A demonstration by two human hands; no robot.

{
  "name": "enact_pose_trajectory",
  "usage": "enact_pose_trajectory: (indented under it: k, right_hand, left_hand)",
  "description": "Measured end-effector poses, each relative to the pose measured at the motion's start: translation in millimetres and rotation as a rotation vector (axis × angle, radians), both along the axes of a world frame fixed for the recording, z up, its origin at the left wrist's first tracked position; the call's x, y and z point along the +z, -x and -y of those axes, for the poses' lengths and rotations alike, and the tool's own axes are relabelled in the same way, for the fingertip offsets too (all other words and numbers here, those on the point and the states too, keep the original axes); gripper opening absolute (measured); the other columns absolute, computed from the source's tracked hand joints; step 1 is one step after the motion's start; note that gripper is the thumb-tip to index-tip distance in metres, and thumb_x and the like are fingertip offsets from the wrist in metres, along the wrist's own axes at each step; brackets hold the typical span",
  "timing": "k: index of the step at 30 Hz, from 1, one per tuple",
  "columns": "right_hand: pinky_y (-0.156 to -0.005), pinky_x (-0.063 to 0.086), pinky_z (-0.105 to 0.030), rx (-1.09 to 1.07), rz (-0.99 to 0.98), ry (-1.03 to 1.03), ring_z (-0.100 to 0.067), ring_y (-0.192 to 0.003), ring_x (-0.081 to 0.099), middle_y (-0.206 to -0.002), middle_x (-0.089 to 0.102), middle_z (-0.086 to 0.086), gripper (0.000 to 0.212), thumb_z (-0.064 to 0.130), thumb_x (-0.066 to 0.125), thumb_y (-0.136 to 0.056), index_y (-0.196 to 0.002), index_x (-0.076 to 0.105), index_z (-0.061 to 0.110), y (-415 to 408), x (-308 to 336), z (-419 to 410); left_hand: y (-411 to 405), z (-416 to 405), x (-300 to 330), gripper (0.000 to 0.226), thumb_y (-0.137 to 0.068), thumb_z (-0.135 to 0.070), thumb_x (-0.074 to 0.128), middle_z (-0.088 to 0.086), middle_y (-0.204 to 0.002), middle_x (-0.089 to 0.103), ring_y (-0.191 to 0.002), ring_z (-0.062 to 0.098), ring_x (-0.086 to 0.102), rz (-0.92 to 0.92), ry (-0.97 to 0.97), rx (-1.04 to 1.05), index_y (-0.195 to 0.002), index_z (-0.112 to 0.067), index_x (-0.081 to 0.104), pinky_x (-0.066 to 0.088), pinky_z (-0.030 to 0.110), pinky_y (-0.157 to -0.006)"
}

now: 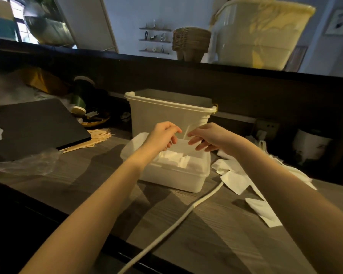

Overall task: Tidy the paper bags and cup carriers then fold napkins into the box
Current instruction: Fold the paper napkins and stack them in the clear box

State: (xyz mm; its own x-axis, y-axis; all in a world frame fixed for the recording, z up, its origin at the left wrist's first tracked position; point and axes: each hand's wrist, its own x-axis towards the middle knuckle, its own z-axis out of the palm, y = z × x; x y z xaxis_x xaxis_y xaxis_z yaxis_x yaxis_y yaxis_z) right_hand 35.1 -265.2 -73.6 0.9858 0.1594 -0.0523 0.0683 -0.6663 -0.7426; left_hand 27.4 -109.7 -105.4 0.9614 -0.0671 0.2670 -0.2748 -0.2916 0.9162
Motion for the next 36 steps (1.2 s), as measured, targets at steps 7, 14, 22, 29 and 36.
enact_pose_trajectory:
  k: [7, 14, 22, 29, 36]
  right_hand:
    - [-0.062, 0.044, -0.017, -0.107, 0.164, -0.051, -0.007, -0.076, 0.061, -0.087, 0.065, 0.007, 0.02, 0.027, 0.045, -0.098, -0.108, 0.061, 0.02, 48, 1, 75]
    - [-0.065, 0.043, -0.015, -0.219, 0.319, -0.033, -0.006, -0.079, 0.059, -0.085, 0.062, 0.007, 0.014, 0.023, 0.047, -0.098, -0.101, 0.06, 0.02, 85, -40, 146]
    - [-0.077, 0.05, -0.02, -0.181, 0.346, 0.152, -0.004, -0.086, 0.059, -0.094, 0.062, 0.012, 0.012, 0.022, 0.057, -0.092, -0.102, 0.064, 0.021, 99, -87, 182]
    - [-0.072, 0.045, -0.015, -0.097, 0.277, 0.312, -0.002, -0.085, 0.053, -0.098, 0.057, 0.011, 0.019, 0.032, 0.067, -0.084, -0.102, 0.061, 0.026, 107, -92, 189]
    - [-0.072, 0.045, -0.015, -0.157, 0.317, 0.325, -0.002, -0.083, 0.053, -0.097, 0.057, 0.011, 0.011, 0.023, 0.06, -0.09, -0.098, 0.061, 0.031, 111, -96, 199]
  left_hand:
    - [23, 79, 4, 0.022, -0.098, -0.022, 0.041, -0.001, -0.066, 0.053, -0.06, 0.009, 0.048, 0.057, 0.017, -0.182, -0.085, -0.021, 0.059, 0.038, 0.019, -0.052]
    - [34, 155, -16, 0.026, -0.098, -0.018, 0.041, 0.0, -0.062, 0.051, -0.054, 0.009, 0.046, 0.06, 0.017, -0.281, -0.077, -0.021, 0.057, 0.036, 0.019, -0.049]
    - [38, 190, -51, 0.027, -0.097, -0.014, 0.042, 0.001, -0.057, 0.049, -0.052, 0.01, 0.045, -0.066, 0.106, -0.236, -0.074, -0.018, 0.056, 0.038, 0.018, -0.048]
    - [36, 183, -63, 0.007, -0.094, -0.021, 0.052, -0.004, -0.08, 0.06, -0.077, 0.011, 0.06, 0.043, -0.187, -0.414, -0.091, -0.019, 0.059, 0.049, 0.02, -0.07]
    - [46, 172, -67, 0.051, -0.071, -0.027, 0.079, -0.01, -0.114, 0.055, -0.104, 0.005, 0.052, 0.043, -0.6, -0.63, -0.115, -0.028, 0.054, 0.043, 0.02, -0.086]
